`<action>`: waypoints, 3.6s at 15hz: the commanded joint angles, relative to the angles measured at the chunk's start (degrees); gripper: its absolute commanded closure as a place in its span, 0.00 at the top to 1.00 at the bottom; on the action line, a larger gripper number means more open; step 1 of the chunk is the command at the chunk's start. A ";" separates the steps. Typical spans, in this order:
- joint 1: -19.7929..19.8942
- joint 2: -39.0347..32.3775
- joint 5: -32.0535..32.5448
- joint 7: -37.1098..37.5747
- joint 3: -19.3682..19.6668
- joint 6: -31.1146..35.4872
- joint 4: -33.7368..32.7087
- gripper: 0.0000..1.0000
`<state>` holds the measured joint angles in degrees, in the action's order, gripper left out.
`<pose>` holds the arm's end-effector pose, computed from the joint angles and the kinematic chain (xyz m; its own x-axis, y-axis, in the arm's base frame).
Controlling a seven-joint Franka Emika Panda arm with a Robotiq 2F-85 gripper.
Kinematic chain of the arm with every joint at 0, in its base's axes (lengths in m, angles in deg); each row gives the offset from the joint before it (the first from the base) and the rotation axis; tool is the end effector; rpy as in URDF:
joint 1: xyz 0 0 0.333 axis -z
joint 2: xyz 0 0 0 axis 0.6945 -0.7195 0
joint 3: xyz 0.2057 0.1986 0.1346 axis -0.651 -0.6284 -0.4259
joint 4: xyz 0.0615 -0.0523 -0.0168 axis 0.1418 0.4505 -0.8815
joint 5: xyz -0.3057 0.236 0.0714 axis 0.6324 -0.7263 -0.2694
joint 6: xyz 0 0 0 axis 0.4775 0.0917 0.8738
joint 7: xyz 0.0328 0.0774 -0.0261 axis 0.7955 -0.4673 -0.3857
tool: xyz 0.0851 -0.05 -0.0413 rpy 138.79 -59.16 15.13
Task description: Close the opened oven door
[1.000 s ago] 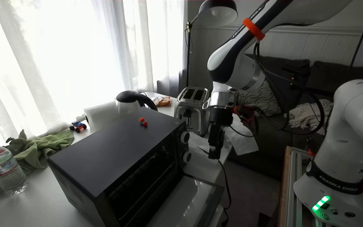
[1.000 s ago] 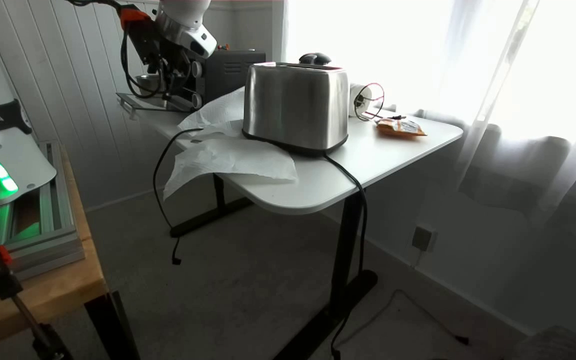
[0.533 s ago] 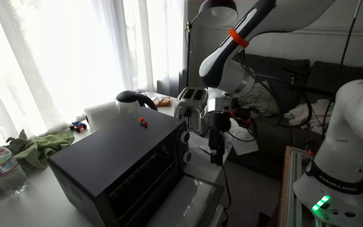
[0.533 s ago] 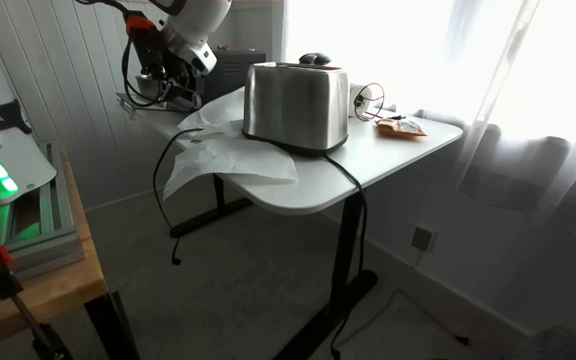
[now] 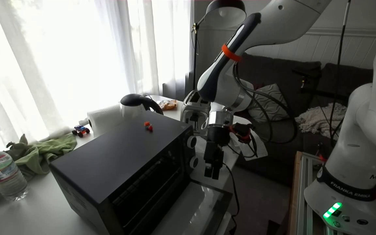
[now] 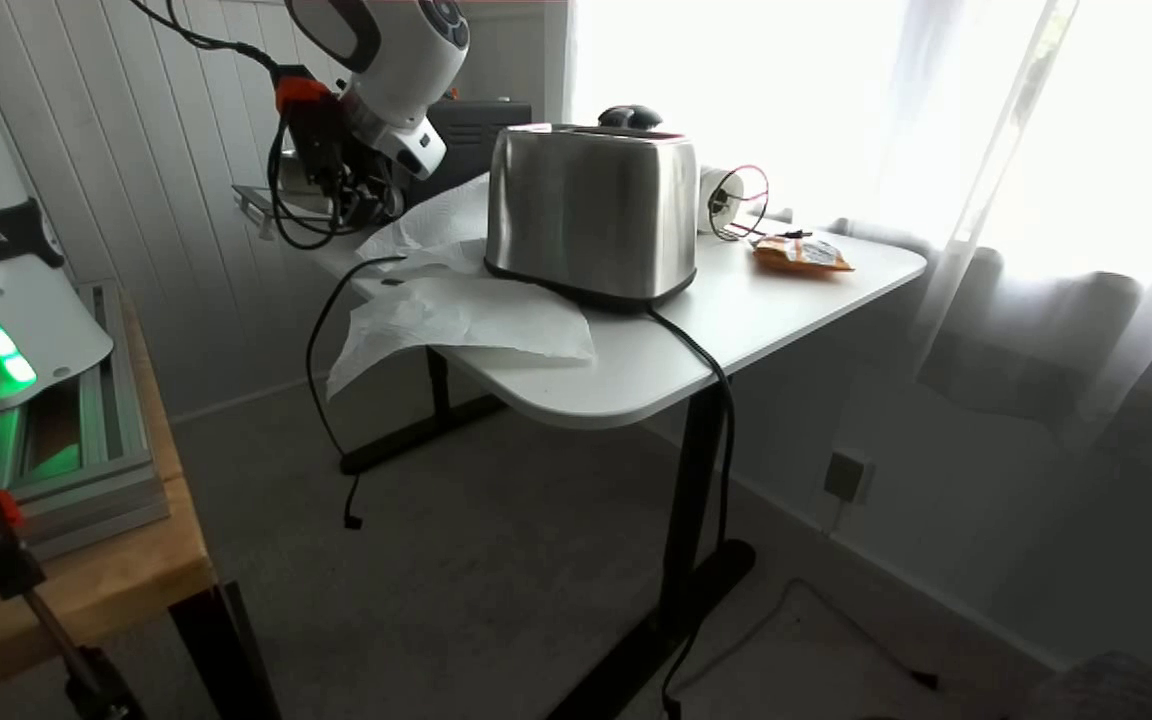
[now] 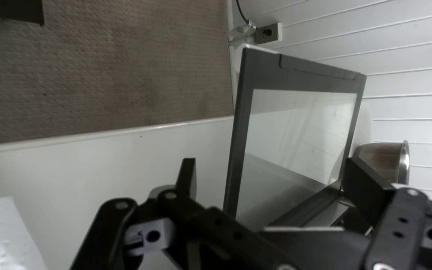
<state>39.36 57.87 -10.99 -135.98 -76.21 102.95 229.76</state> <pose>0.3819 0.0643 0.1912 0.9737 0.1467 -0.1746 -0.0289 -0.6801 -0.7326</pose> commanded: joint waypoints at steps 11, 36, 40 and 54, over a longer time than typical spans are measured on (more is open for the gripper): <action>1.26 -11.59 -9.12 -4.89 -4.09 -3.81 -6.76 1.00; 5.97 0.10 -34.68 -14.71 0.58 -23.32 5.13 1.00; 6.13 7.53 -36.27 -16.30 1.12 -21.27 10.51 1.00; 2.62 25.69 -24.67 7.63 -8.69 15.90 8.22 1.00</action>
<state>43.71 77.86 -42.02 -139.63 -80.96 110.37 238.04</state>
